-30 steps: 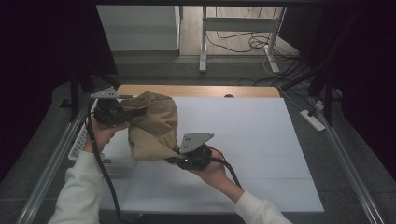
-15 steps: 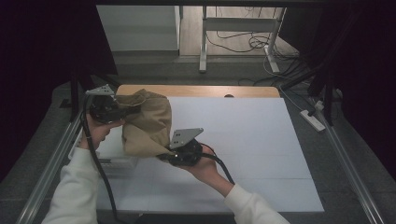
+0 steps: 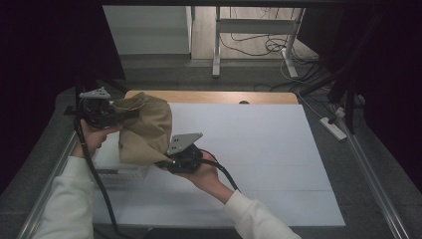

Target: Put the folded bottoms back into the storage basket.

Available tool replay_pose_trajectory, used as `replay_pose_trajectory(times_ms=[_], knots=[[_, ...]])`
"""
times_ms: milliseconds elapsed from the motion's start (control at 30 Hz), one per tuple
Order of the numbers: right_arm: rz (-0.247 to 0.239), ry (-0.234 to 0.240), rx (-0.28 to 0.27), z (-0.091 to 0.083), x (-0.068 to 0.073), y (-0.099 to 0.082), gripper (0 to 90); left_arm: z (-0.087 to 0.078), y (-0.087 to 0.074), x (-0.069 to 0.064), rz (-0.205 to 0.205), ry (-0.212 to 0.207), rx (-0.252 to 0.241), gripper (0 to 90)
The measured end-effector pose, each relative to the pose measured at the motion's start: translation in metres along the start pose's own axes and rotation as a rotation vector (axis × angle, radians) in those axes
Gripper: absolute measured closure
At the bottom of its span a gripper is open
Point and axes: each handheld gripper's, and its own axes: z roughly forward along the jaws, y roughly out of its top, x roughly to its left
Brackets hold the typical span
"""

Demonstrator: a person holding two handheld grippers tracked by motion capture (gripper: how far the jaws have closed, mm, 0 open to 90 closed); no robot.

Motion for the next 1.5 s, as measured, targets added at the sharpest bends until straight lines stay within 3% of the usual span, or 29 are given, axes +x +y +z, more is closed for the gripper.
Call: replay_pose_trajectory(times_ms=[833, 1500], knots=[[0.033, 0.020, -0.011, 0.038, -0.012, 0.019, 77.3, -0.017, -0.006, 0.034, -0.029, 0.052, 0.033, 68.8], [0.021, 0.038, 0.013, 0.071, -0.017, 0.038, 77.2, -0.029, -0.013, 0.058, -0.062, 0.095, 0.054, 68.8]])
